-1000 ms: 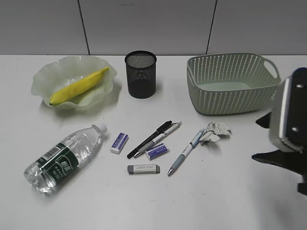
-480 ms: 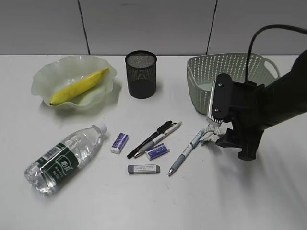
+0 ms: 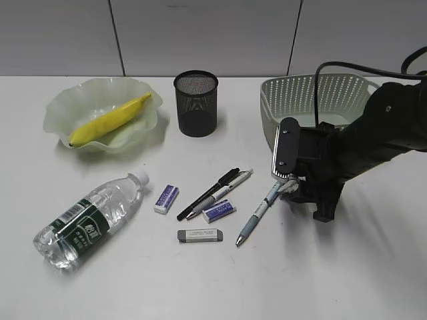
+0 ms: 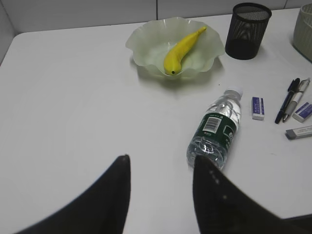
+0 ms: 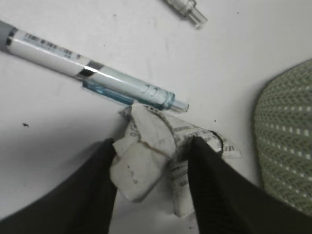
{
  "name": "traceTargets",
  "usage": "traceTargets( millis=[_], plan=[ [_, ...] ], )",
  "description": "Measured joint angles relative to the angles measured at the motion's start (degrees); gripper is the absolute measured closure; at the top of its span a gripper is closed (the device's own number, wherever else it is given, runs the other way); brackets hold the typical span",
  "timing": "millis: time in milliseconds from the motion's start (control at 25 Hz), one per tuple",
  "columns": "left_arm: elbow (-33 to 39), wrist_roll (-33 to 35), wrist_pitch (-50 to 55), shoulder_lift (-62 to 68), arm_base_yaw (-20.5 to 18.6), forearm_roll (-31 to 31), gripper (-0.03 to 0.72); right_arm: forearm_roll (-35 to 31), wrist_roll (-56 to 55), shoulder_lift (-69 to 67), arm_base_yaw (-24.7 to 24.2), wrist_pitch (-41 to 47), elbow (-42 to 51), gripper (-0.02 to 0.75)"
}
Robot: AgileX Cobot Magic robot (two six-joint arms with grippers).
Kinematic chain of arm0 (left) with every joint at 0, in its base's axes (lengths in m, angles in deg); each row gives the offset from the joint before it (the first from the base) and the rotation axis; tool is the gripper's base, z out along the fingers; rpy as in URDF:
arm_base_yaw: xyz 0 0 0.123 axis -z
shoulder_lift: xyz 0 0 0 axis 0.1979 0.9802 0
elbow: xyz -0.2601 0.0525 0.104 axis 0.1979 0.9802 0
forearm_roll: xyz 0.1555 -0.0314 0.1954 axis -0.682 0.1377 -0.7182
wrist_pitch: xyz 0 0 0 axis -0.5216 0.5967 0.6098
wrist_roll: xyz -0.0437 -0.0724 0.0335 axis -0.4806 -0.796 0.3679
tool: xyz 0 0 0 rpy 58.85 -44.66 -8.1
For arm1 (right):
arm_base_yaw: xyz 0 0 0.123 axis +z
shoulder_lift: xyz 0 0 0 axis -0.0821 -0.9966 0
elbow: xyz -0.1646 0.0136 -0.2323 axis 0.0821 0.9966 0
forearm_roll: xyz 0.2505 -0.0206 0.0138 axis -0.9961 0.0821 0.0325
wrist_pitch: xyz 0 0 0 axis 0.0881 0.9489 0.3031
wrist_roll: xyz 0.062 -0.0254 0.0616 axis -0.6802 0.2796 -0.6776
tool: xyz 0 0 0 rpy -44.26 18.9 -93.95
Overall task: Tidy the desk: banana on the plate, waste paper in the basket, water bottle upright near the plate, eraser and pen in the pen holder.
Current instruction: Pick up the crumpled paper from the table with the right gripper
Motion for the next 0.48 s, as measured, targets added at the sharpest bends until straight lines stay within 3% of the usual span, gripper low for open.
traceTargets(
  millis=[320, 480],
  plan=[
    [0.0, 0.0, 0.0, 0.0, 0.0, 0.0, 0.374, -0.1, 0.0, -0.3, 0.0, 0.2, -0.1, 0.698],
    [0.0, 0.0, 0.0, 0.0, 0.0, 0.0, 0.374, -0.1, -0.6, 1.6, 0.1, 3.0, -0.1, 0.726]
  ],
)
